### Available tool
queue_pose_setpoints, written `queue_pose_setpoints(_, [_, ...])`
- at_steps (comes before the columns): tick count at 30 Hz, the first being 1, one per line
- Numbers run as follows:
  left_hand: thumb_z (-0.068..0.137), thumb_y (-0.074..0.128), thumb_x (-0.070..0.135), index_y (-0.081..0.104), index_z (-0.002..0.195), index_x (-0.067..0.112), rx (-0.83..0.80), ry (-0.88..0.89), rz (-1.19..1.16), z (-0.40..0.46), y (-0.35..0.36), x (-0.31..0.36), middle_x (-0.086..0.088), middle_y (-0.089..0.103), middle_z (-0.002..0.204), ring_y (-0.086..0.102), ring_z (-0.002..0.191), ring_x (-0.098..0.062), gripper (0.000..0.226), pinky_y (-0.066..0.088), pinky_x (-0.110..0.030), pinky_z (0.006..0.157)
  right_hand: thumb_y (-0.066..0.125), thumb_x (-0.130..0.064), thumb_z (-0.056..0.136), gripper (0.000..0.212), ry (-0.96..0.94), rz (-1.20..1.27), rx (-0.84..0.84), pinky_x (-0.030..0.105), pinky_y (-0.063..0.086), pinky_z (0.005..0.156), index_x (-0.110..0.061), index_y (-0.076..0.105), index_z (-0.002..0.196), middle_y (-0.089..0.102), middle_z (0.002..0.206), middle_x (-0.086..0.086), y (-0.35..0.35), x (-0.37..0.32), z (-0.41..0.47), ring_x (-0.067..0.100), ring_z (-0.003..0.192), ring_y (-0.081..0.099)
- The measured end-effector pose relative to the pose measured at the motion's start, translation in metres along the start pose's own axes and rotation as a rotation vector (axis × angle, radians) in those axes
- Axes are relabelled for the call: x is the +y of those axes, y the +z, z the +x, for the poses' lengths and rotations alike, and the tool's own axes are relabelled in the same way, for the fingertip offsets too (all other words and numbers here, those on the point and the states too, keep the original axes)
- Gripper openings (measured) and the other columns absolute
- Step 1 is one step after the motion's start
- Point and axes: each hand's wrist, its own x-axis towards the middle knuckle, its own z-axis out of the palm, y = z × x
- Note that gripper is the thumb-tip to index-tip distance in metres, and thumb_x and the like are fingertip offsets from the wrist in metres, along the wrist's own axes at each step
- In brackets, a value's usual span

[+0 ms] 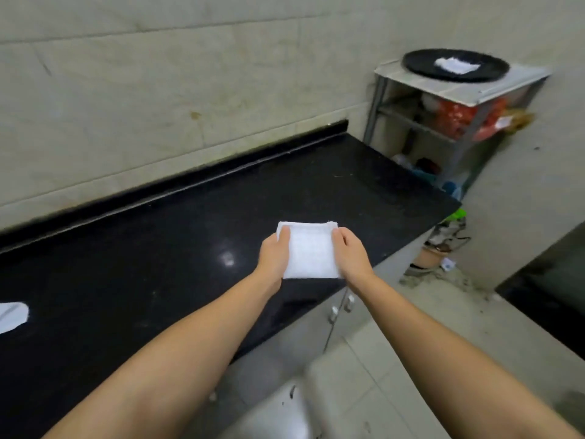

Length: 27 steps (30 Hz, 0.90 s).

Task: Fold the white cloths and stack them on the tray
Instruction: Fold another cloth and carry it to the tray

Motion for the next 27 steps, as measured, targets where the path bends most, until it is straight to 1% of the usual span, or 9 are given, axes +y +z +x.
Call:
queue_pose_setpoints(4, [0.098,0.044,0.029,0.066,0.104,0.005,0.007,0.113,0.067,0.000,0.104,-0.003,-0.007,0.068,0.103,0.064,0.096,-0.021,0.034,0.051,-0.034,0.081,0.036,-0.030,0.100,0.036,-0.011,-0.033,0.103,0.028,0.033,0.058,-0.005,0.049,0.077,0.049,0.073,0.001,-0.093,0.029,0.027,0.013,0.069,0.043])
queue_pose_setpoints(7, [0.099,0.043,0.026,0.054,0.073,0.008,-0.016,0.221,0.173,0.000,0.184,0.000,-0.002,0.055,0.074,0.051,0.073,-0.016,0.033,0.042,-0.032,0.064,0.036,-0.025,0.101,0.036,-0.044,-0.123,0.122,0.019,0.031,0.055,-0.015,0.038,0.067,0.042,0.066,-0.002,-0.169,0.046,0.056,0.013,0.067,0.039])
queue_pose_setpoints(8, [0.098,0.043,0.024,0.045,0.067,0.010,-0.025,0.247,0.207,0.001,0.210,0.003,0.000,0.046,0.068,0.044,0.068,-0.014,0.035,0.035,-0.028,0.058,0.035,-0.024,0.101,0.035,-0.041,-0.163,0.126,0.023,0.031,0.056,-0.014,0.037,0.067,0.041,0.066,-0.001,-0.194,0.051,0.066,0.015,0.069,0.039])
queue_pose_setpoints(10, [0.098,0.043,0.024,0.038,0.066,0.011,-0.041,0.276,0.253,0.003,0.257,0.011,0.001,0.038,0.065,0.036,0.064,-0.012,0.035,0.028,-0.027,0.054,0.035,-0.023,0.101,0.033,-0.024,-0.221,0.152,0.032,0.025,0.059,-0.012,0.038,0.070,0.042,0.068,0.003,-0.238,0.061,0.086,0.019,0.072,0.040])
queue_pose_setpoints(12, [0.099,0.042,0.024,0.038,0.065,0.012,-0.065,0.289,0.262,0.006,0.298,0.021,0.003,0.040,0.065,0.037,0.063,-0.011,0.036,0.029,-0.027,0.054,0.035,-0.021,0.100,0.030,-0.014,-0.243,0.177,0.034,0.021,0.058,-0.010,0.041,0.073,0.045,0.073,0.007,-0.275,0.067,0.107,0.019,0.074,0.041])
queue_pose_setpoints(18, [0.100,0.040,0.023,0.037,0.062,0.018,-0.095,0.351,0.249,0.042,0.391,0.058,0.003,0.042,0.066,0.040,0.063,-0.011,0.038,0.032,-0.026,0.054,0.034,-0.020,0.101,0.029,-0.033,-0.229,0.235,0.031,0.025,0.062,-0.008,0.044,0.076,0.047,0.074,0.006,-0.346,0.066,0.181,0.021,0.077,0.043])
queue_pose_setpoints(20, [0.101,0.039,0.023,0.040,0.065,0.016,-0.095,0.371,0.250,0.064,0.416,0.070,0.004,0.043,0.067,0.040,0.061,-0.007,0.036,0.032,-0.024,0.054,0.035,-0.018,0.101,0.029,-0.056,-0.243,0.238,0.030,0.026,0.065,-0.007,0.042,0.075,0.044,0.070,0.003,-0.361,0.064,0.214,0.021,0.077,0.042])
queue_pose_setpoints(23, [0.101,0.037,0.024,0.046,0.077,0.007,-0.081,0.430,0.266,0.103,0.452,0.095,0.004,0.044,0.069,0.041,0.063,-0.006,0.030,0.031,-0.020,0.052,0.034,-0.018,0.101,0.036,-0.087,-0.218,0.242,0.033,0.021,0.059,-0.013,0.034,0.065,0.037,0.065,-0.001,-0.382,0.054,0.269,0.019,0.070,0.036])
queue_pose_setpoints(27, [0.101,0.037,0.025,0.049,0.081,0.008,-0.060,0.492,0.263,0.162,0.503,0.147,0.006,0.047,0.070,0.045,0.069,-0.011,0.029,0.030,-0.026,0.053,0.034,-0.022,0.100,0.028,-0.127,-0.199,0.279,0.033,0.026,0.058,-0.014,0.040,0.073,0.042,0.072,0.001,-0.411,0.032,0.352,0.019,0.075,0.040])
